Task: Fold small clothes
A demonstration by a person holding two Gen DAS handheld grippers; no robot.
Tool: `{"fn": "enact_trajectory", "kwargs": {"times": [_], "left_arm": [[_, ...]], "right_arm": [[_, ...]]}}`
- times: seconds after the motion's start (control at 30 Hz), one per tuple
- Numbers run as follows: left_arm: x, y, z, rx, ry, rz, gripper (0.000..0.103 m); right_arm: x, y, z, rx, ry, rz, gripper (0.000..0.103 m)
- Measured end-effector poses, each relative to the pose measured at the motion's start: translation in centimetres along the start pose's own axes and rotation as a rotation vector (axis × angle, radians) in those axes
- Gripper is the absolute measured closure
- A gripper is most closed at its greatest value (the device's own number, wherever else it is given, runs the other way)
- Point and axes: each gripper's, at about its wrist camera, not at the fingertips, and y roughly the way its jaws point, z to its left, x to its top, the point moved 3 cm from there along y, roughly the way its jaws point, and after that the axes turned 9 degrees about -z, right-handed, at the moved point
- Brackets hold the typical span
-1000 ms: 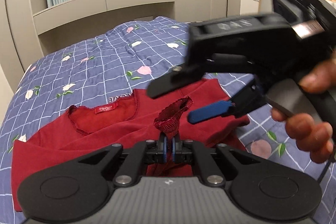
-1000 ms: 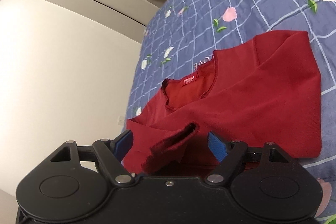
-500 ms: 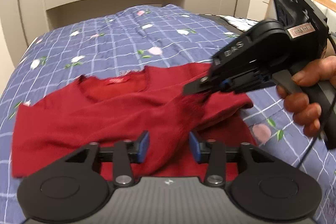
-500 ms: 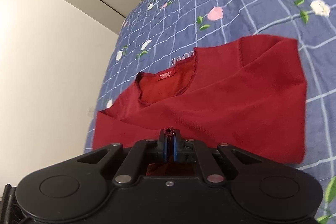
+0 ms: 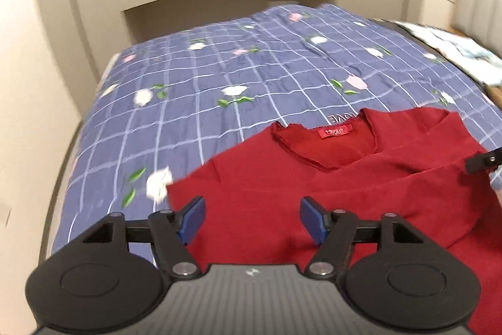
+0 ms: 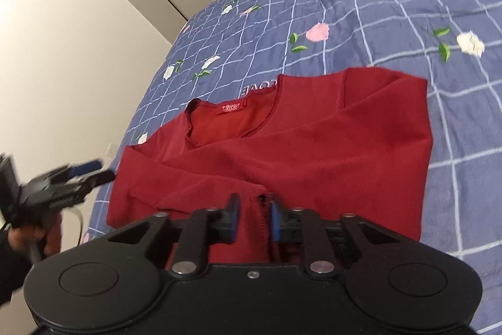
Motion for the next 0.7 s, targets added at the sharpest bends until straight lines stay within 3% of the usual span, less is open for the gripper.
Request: {"fn": "enact_trajectory", "kwargs": {"times": [0.13,0.27,0.4,0.5,0.63,0.7], "left_arm": [[0.8,2.7,0.5,-0.072,0.159,0.054,0.026],[1.3,5.1,0.5,-0.121,0.243,0.089,0.020],[1.7,7.0,0.1,-0.210,0.278,0.159,0.020],[1.6,7.8,-0.3,-0.292,0.283,0.232,0.025],[1.5,8.2,-0.5,-0.324,0.349,0.276,0.025],[1.6,8.6,-0.6,-0.332,0.365,0.298,0.040]], "right_arm": [[-0.5,0.3,-0.2,-0.010,-0.017,0.009,0.074],[-0.6,0.4,-0.3,-0.020,-0.040,0.002,0.096],[-0.4,0.2,0.0,-0.014,-0.068,-0.014,0.097],[-0.4,0.2,0.1,-0.013,-0.083,-0.015,0.097],[-0.4,0.2,0.0,-0.010,-0.092,-0.016,0.097],[-0.5,0.3,-0.1,-0.013,-0.085,-0.018,0.097]]}}
